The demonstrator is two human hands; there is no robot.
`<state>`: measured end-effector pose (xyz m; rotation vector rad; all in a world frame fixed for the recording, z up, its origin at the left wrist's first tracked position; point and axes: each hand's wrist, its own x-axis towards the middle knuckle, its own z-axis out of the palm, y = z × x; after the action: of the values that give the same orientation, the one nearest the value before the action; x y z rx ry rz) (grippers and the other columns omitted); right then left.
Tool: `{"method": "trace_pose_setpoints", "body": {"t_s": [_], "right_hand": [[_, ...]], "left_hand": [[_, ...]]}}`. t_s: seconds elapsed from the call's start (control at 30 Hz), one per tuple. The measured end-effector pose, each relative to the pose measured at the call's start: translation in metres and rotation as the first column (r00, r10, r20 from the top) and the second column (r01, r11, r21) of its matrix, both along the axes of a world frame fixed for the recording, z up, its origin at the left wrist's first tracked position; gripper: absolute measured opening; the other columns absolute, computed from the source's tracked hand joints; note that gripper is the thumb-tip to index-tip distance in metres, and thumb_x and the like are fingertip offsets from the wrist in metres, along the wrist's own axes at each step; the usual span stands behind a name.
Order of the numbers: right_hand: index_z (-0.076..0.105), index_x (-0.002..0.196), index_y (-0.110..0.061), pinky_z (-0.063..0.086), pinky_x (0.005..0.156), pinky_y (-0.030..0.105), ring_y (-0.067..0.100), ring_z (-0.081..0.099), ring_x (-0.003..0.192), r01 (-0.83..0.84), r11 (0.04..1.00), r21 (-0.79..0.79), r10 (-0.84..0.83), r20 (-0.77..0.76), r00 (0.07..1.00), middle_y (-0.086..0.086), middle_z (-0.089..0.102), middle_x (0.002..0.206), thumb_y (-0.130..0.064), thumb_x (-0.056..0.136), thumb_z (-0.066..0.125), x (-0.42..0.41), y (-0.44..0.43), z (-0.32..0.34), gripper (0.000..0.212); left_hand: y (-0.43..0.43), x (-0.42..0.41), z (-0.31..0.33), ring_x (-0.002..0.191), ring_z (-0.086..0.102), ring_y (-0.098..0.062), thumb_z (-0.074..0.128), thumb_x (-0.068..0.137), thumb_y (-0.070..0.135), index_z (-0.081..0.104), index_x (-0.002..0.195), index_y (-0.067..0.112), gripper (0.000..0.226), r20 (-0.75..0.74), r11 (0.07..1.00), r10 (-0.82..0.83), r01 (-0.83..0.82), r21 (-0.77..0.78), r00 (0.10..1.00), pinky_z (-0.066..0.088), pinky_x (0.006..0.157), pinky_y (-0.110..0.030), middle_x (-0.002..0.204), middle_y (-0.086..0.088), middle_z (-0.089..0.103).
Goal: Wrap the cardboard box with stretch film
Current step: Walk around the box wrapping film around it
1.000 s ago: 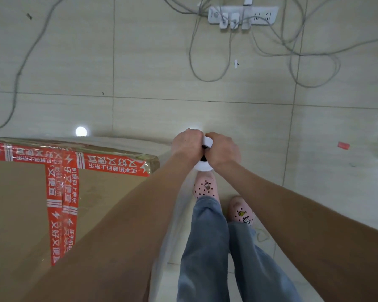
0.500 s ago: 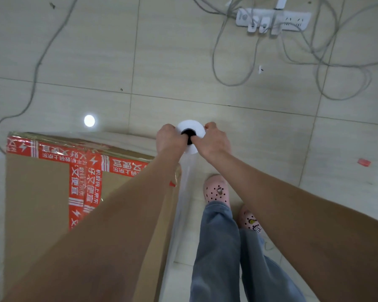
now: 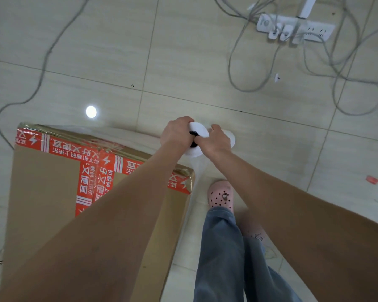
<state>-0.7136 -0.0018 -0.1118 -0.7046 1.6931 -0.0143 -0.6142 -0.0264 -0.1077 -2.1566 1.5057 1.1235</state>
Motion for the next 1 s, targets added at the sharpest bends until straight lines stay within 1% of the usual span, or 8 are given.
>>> {"method": "trace_pose_setpoints", "body": {"t_s": [0.1,0.23,0.43,0.53,0.7,0.83,0.9,1.0], "right_hand": [[0.046,0.119,-0.015,0.043,0.058,0.027,0.016,0.051,0.068,0.007,1.000,0.003,-0.007,-0.013,1.000,0.001,0.052,0.090,-0.022,0.081,0.060,-0.004,0.006,-0.005,0.040],[0.054,0.114,-0.013,0.036,0.054,0.024,0.018,0.054,0.072,0.018,0.995,-0.099,-0.027,-0.090,0.996,0.004,0.062,0.100,-0.016,0.081,0.055,-0.007,0.012,-0.004,0.034],[0.048,0.137,-0.027,0.047,0.090,0.032,0.025,0.057,0.113,-0.129,0.959,-0.252,0.089,-0.162,0.983,0.003,0.060,0.125,-0.012,0.085,0.054,-0.003,-0.005,0.003,0.054],[0.048,0.135,-0.023,0.043,0.089,0.026,0.021,0.055,0.115,-0.018,0.956,-0.293,-0.016,-0.114,0.993,0.001,0.057,0.128,-0.017,0.085,0.060,0.011,-0.019,0.003,0.052],[0.043,0.135,-0.024,0.051,0.077,0.033,0.027,0.060,0.101,0.041,0.994,-0.097,-0.046,-0.056,0.997,0.005,0.058,0.123,-0.023,0.086,0.057,0.028,-0.026,-0.005,0.051],[0.044,0.136,-0.022,0.057,0.079,0.042,0.028,0.062,0.101,0.052,0.994,-0.097,-0.058,-0.061,0.997,0.007,0.058,0.124,-0.016,0.085,0.052,0.023,-0.037,-0.005,0.052],[0.047,0.133,-0.021,0.059,0.064,0.036,0.028,0.065,0.094,0.030,0.996,-0.086,-0.034,-0.054,0.998,0.008,0.061,0.119,-0.014,0.085,0.051,0.021,-0.042,-0.006,0.049],[0.052,0.126,-0.021,0.042,0.038,0.019,0.026,0.066,0.087,-0.029,0.997,-0.071,0.026,-0.033,0.999,0.007,0.064,0.113,-0.013,0.084,0.048,0.020,-0.046,-0.008,0.043]], "left_hand": [[0.002,-0.005,-0.004,0.087,0.058,-0.022,0.052,0.082,0.009,0.067,0.111,0.022,0.035,0.027,0.988,-0.155,0.154,0.004,0.988,0.045,0.069,-0.029,0.107,-0.004,0.066],[0.006,-0.014,-0.003,0.076,0.055,-0.023,0.050,0.081,0.009,0.067,0.094,0.013,0.022,0.053,0.978,-0.205,0.207,-0.034,0.977,0.040,0.062,-0.029,0.091,-0.006,0.065],[0.004,-0.004,0.002,0.082,0.059,-0.029,0.055,0.085,0.017,0.057,0.091,0.006,0.013,0.061,0.996,0.002,0.003,-0.084,0.998,0.043,0.064,-0.031,0.087,-0.009,0.059],[-0.002,0.015,-0.001,0.078,0.062,-0.029,0.059,0.085,0.023,0.051,0.085,0.007,0.018,0.048,0.967,0.249,-0.246,-0.069,0.967,0.049,0.064,-0.032,0.087,-0.011,0.062],[-0.006,0.024,-0.001,0.082,0.068,-0.032,0.063,0.083,0.031,0.051,0.090,0.008,0.028,-0.057,0.892,0.452,-0.451,0.025,0.890,0.058,0.075,-0.041,0.097,-0.012,0.064],[-0.017,0.019,0.000,0.089,0.060,-0.029,0.056,0.088,0.027,0.050,0.108,0.007,0.029,-0.009,0.976,0.219,-0.219,0.008,0.976,0.045,0.067,-0.033,0.102,-0.011,0.061],[-0.022,0.015,0.000,0.083,0.053,-0.027,0.052,0.089,0.021,0.048,0.113,0.007,0.028,0.025,0.996,0.082,-0.081,-0.036,0.996,0.038,0.064,-0.032,0.102,-0.012,0.061],[-0.031,0.010,0.001,0.096,0.058,-0.027,0.048,0.090,0.014,0.045,0.129,0.014,0.039,0.081,0.994,-0.065,0.072,-0.079,0.995,0.040,0.067,-0.032,0.112,-0.010,0.062]]}}
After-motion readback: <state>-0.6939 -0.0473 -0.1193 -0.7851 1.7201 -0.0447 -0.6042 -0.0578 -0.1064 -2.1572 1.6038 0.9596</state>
